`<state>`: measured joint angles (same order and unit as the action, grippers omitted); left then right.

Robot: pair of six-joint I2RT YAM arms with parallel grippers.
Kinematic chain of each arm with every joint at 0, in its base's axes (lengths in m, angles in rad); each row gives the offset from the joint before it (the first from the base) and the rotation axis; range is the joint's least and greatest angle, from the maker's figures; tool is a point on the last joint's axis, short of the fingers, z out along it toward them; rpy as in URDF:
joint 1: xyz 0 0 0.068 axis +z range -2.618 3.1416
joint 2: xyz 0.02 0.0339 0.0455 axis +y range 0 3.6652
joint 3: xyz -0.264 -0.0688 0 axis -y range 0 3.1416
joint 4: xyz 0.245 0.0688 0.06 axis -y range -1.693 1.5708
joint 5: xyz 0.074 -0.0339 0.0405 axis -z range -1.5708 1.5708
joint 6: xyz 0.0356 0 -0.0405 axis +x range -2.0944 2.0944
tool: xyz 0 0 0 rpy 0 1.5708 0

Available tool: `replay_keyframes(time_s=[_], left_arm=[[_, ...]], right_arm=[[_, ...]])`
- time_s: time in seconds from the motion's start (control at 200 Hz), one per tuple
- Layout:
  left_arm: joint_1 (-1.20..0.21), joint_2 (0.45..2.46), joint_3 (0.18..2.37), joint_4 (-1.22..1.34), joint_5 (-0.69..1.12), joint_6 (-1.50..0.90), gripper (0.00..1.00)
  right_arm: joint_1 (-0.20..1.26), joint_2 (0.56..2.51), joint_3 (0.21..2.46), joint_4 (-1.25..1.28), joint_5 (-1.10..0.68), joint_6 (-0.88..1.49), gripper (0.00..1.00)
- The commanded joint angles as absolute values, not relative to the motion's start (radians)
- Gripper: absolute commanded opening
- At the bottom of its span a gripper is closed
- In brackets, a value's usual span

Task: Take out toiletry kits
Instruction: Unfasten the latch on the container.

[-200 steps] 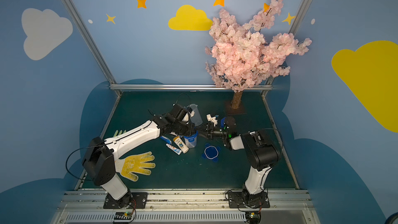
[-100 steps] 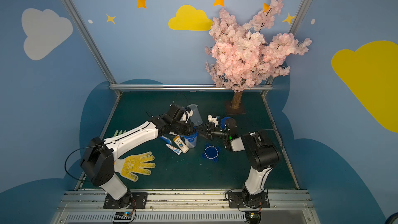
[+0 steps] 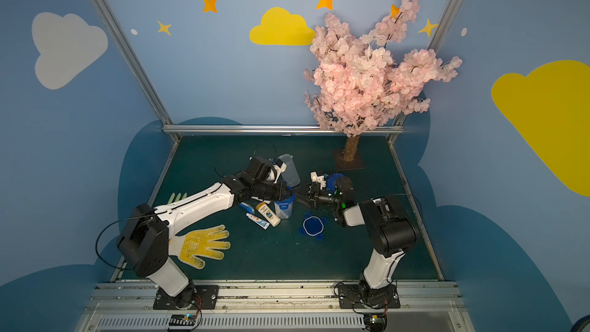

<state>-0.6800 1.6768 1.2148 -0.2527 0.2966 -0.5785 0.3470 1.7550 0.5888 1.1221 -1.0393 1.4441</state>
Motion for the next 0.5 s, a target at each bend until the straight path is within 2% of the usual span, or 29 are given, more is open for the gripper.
replay_keyframes(time_s=[0.0, 0.496], left_arm=[[-0.669, 1.787, 1.103, -0.533, 0.191, -0.58, 0.02], [-0.667, 1.781, 1.045, -0.519, 0.194, -0.59, 0.02]], right_arm=[[0.342, 1.666, 0.614, 1.275, -1.074, 1.458, 0.45], [0.336, 1.646, 0.612, 1.274, -1.078, 1.463, 0.43]])
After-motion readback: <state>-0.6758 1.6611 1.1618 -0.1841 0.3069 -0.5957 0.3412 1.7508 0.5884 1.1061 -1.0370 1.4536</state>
